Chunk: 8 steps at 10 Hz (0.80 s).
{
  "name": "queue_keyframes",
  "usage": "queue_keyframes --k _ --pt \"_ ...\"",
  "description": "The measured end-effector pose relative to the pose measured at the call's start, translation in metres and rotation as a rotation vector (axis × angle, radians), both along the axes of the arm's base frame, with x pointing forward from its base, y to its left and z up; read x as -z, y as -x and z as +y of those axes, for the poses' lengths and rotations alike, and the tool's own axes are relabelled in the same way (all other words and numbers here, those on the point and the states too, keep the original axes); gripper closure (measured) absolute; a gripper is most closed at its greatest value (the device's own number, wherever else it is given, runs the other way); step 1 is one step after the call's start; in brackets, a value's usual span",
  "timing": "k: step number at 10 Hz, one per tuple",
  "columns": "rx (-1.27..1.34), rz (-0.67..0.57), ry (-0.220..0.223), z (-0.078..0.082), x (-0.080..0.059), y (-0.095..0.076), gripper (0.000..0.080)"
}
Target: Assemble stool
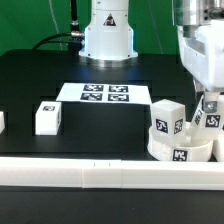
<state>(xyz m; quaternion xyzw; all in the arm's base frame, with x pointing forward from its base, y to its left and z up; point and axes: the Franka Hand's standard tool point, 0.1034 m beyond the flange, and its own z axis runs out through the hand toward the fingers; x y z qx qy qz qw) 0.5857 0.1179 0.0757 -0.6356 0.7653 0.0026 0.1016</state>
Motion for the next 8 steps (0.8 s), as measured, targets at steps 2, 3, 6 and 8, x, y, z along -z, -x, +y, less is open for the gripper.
queue_keyframes --k 2,3,6,8 --pt "0.140 -0.022 -0.034 0.002 0.000 0.000 0.0460" --pt "0.194 -0.015 -0.046 0.002 0.000 0.000 0.0460" --pt "0.153 -0.009 -0.039 0.003 0.000 0.001 0.0292" --pt "-0.030 0.001 -0.012 0.004 -0.021 0.002 0.0158"
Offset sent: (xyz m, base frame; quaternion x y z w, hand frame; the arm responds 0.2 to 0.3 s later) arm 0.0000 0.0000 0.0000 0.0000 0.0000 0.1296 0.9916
